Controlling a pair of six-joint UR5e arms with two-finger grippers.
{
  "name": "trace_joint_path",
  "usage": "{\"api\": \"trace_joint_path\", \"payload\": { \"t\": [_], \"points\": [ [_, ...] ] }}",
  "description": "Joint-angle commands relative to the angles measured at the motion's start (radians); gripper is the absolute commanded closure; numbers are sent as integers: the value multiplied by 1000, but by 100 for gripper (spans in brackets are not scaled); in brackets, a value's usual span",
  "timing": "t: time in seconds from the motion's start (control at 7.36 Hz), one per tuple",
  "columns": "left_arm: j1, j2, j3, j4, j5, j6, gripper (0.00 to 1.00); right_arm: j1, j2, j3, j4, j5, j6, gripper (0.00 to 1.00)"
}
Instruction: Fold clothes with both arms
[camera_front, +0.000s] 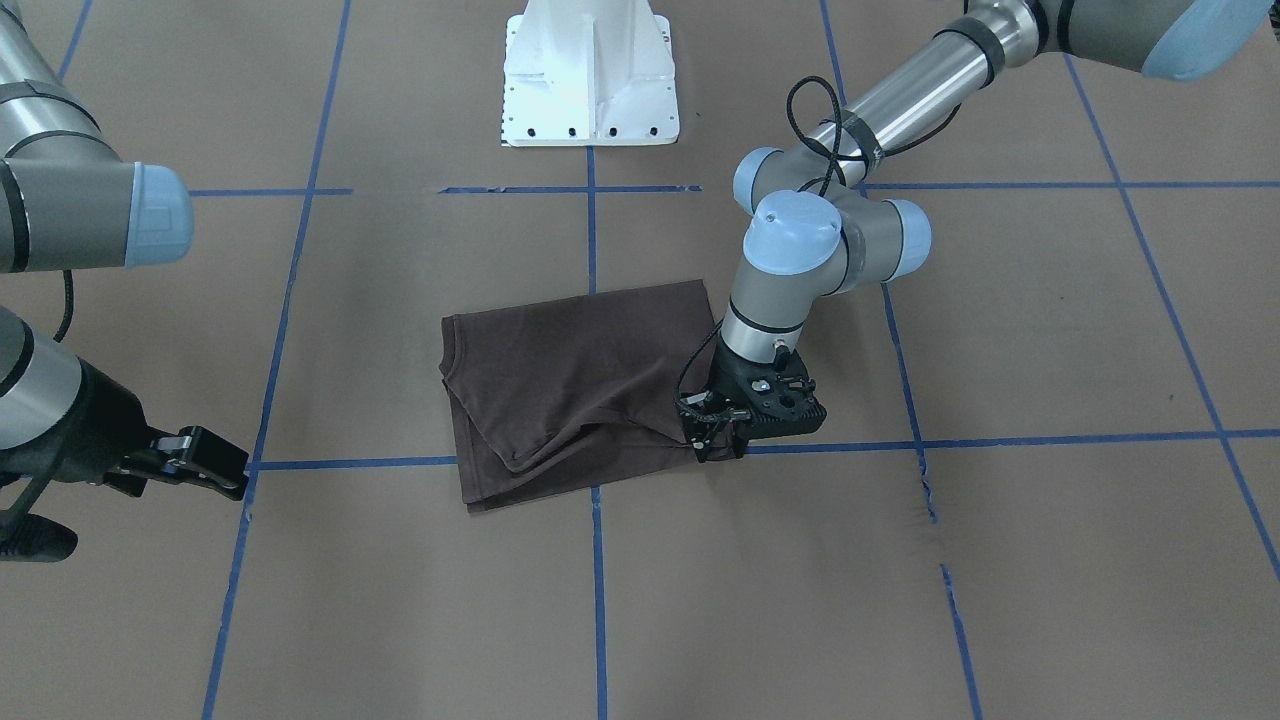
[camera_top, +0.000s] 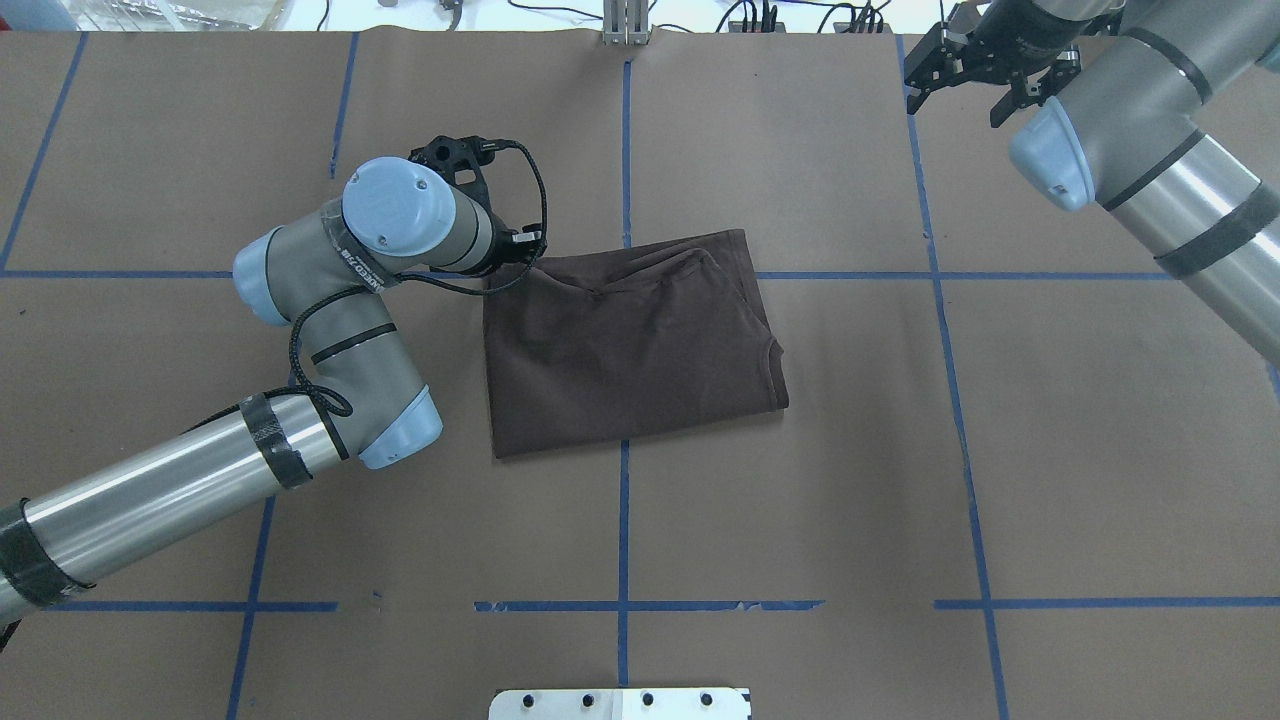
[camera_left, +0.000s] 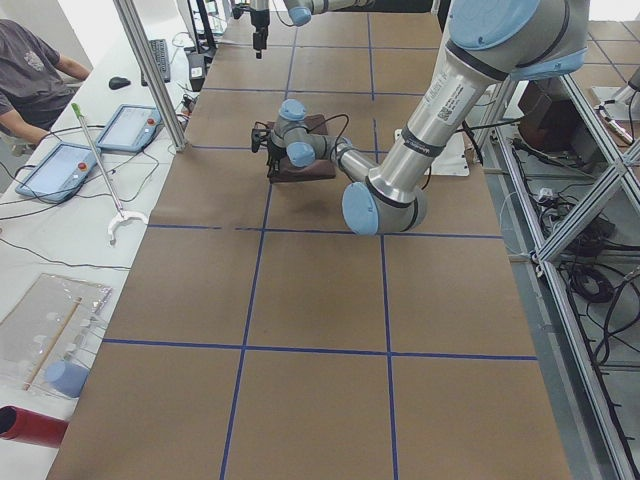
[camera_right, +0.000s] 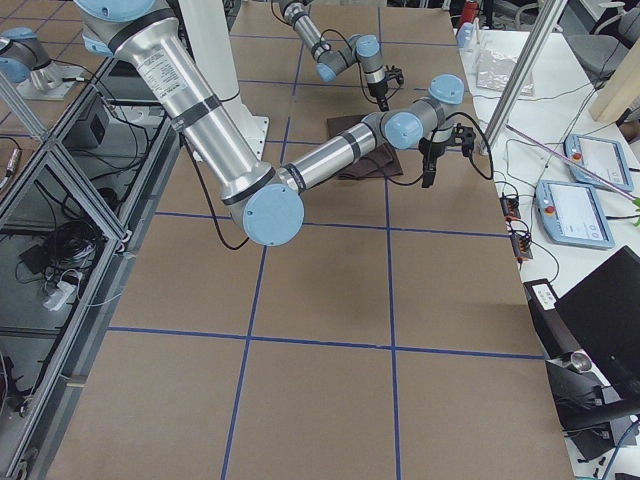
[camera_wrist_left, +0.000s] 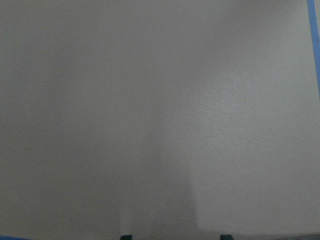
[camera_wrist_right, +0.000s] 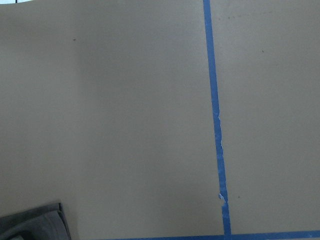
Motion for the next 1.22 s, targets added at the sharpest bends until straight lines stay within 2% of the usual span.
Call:
{"api": "trace_joint_path", "payload": {
  "t": [0.0, 0.27, 0.54, 0.82, 0.95, 1.09],
  "points": [
    [0, 0, -4, 8, 1, 0, 100, 1, -2, 9, -9, 0, 0, 0],
    [-9, 1, -6, 10, 0, 0, 100, 1, -6, 24, -24, -1, 2, 0],
    [-80, 4, -6, 10, -3, 28, 100, 3, -9, 32, -26, -1, 2, 0],
    [-98, 6, 1, 8, -2, 79, 100, 3, -15, 35, -24, -3, 2, 0],
    [-98, 6, 2, 7, -2, 81, 64, 1, -15, 34, -24, -5, 2, 0],
    [-98, 6, 8, 5, 0, 76, 8, 0, -15, 34, -24, -6, 2, 0]
  ]
}}
